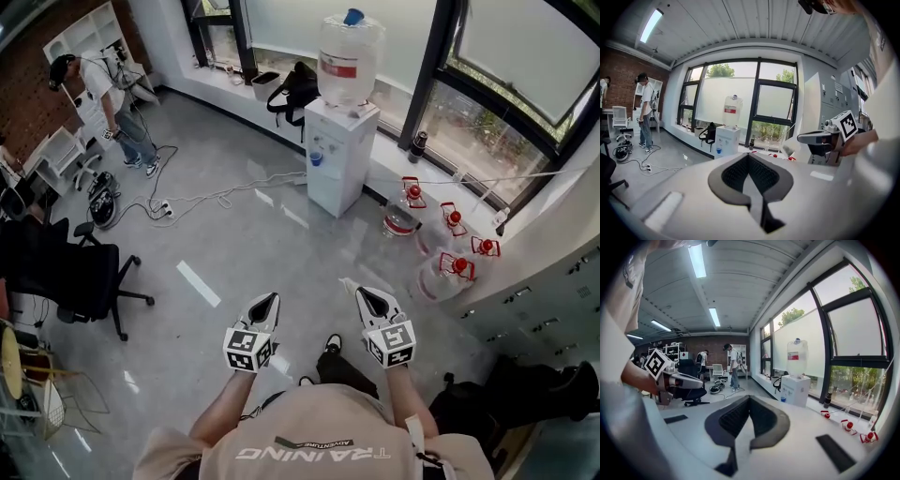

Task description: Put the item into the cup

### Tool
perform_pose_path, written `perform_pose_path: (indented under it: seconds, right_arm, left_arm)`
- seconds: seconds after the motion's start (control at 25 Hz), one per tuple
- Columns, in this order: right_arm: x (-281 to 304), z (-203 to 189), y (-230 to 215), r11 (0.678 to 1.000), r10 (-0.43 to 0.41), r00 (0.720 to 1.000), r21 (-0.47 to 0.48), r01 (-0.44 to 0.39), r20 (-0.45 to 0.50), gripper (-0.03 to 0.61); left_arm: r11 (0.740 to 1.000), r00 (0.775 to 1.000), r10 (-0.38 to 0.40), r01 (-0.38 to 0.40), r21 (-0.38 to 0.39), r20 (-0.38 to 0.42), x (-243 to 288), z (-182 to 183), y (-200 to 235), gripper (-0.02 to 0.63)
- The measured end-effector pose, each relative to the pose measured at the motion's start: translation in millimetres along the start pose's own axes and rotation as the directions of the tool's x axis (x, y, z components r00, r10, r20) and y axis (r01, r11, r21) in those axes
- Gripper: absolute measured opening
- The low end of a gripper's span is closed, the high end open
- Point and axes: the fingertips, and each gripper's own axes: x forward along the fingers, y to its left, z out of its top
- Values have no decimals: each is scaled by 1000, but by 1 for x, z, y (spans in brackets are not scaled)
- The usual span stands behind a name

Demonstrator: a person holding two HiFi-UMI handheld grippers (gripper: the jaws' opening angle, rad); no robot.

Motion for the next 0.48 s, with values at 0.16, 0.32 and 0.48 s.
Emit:
perform_pose_path:
  seconds: [0.16, 0.32, 0.48]
  right_arm:
    - [32, 1, -27, 1000, 14, 1000, -6, -14, 2, 11]
    - [57, 7, -61, 999, 23, 999, -28, -22, 25, 11]
    - [83, 20, -98, 999, 20, 998, -41, -17, 52, 11]
  left_arm:
    - [1000, 1000, 22, -22, 2, -5, 30, 8, 15, 8]
    - [1000, 1000, 15, -15, 23, -11, 63, 22, 18, 8]
    - [999, 1000, 24, -24, 34, -2, 102, 43, 27, 8]
